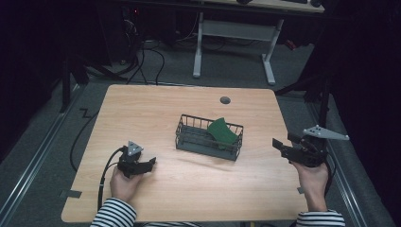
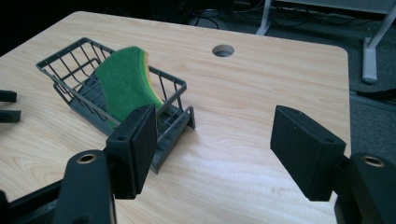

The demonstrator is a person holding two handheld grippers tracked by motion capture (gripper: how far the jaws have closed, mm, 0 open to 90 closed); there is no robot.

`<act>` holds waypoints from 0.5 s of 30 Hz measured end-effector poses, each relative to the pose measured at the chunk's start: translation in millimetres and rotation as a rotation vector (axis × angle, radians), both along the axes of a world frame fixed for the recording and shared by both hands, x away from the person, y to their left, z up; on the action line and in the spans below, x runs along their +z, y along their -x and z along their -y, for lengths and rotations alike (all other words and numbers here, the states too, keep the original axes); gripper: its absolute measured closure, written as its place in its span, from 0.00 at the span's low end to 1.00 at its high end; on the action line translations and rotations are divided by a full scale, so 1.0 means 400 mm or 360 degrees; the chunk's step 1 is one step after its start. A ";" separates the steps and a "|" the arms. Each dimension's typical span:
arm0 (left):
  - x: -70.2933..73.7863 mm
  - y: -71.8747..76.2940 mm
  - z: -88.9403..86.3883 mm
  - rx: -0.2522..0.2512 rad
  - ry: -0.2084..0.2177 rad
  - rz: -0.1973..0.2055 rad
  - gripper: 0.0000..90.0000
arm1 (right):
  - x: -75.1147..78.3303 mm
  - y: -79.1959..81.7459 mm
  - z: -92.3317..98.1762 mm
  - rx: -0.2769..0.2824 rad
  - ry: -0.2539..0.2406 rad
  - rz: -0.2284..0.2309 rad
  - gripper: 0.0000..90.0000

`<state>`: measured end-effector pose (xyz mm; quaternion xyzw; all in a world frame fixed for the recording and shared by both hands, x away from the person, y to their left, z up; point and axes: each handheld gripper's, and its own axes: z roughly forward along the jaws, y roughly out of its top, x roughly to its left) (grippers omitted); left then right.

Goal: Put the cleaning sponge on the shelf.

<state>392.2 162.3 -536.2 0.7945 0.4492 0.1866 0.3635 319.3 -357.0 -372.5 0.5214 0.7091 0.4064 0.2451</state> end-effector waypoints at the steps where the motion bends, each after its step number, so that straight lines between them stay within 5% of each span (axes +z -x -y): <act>1: 0.000 0.000 0.000 0.0000 -0.0002 0.0001 0.32 | -0.005 0.005 0.004 -0.0010 -0.0011 -0.0001 0.36; 15: 0.000 0.001 0.002 0.0006 -0.0019 0.0007 0.34 | -0.109 0.028 0.021 0.0001 -0.0107 -0.0024 0.37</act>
